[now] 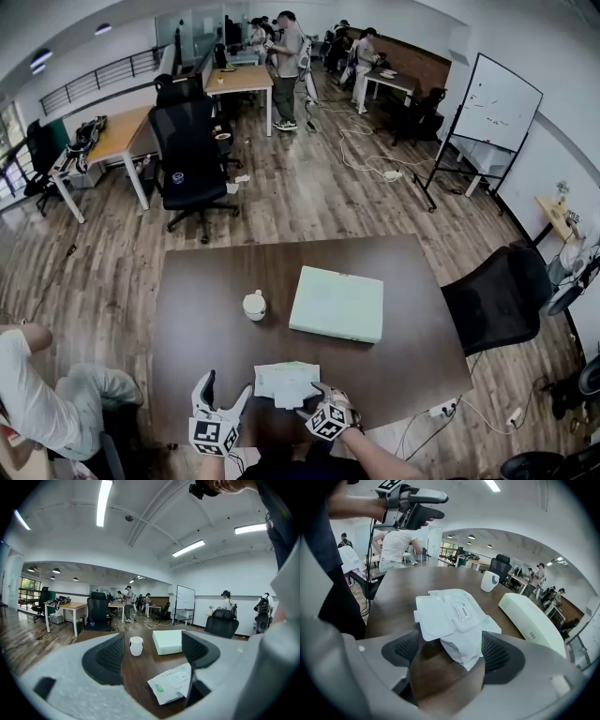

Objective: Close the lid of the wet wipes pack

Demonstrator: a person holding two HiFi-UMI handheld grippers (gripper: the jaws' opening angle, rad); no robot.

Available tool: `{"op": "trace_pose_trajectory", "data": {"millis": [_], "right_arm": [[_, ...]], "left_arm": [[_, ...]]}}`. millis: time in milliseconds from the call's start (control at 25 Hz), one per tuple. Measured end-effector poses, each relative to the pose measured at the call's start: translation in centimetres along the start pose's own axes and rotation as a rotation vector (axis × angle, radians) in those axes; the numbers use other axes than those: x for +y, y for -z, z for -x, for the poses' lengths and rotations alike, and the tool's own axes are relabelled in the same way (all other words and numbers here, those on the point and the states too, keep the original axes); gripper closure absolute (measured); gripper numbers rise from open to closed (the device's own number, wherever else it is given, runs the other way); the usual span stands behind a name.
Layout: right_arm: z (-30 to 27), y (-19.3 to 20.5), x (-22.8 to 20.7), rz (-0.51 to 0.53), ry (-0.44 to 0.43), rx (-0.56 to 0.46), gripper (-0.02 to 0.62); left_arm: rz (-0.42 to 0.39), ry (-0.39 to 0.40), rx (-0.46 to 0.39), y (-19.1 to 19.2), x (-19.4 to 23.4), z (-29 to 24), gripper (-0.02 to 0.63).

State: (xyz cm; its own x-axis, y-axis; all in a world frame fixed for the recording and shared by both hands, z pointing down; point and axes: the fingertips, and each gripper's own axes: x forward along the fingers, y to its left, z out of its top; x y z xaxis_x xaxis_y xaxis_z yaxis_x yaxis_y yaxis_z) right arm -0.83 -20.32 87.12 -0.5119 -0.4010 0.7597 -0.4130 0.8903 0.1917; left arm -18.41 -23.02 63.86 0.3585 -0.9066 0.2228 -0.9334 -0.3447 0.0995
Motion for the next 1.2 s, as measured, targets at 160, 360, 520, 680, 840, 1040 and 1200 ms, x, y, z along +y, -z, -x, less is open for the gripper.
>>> {"op": "trace_pose_trajectory", "data": {"millis": [160, 360, 520, 680, 840, 1040, 1200], "right_arm": [[0.6, -0.1, -0.7, -0.02, 0.038, -0.012, 0.17], [2.7, -1.3, -2.8, -0.112, 0.11, -0.096, 0.196], [3.1, -1.4, -5.2, -0.179, 0.144, -0.105, 0.21], [2.2, -1.5, -6.7, -0.21, 0.149, -0.095, 0.21], [1.1, -2.0, -7.9, -0.258, 0.153, -0.098, 0.21], [-0.4, -2.5, -8.7, -0.297, 0.15, -0.075, 0.21], [-1.4, -3.1, -9.4, -0.307, 0.141, -0.056, 0.21]], "left_arm": [[0.005, -0.001, 0.006, 0.2, -0.2, 0.2, 0.229], [0.02, -0.004, 0.006, 0.0, 0.0, 0.1, 0.229], [0.053, -0.008, -0.008, -0.4, -0.1, 0.0, 0.227], [0.041, -0.001, -0.009, -0.9, -0.3, 0.0, 0.227], [0.039, -0.009, -0.01, -0.8, 0.0, -0.1, 0.227], [0.042, -0.01, -0.001, -0.2, -0.1, 0.0, 0.227], [0.047, -0.012, 0.005, -0.2, -0.1, 0.0, 0.227]]}}
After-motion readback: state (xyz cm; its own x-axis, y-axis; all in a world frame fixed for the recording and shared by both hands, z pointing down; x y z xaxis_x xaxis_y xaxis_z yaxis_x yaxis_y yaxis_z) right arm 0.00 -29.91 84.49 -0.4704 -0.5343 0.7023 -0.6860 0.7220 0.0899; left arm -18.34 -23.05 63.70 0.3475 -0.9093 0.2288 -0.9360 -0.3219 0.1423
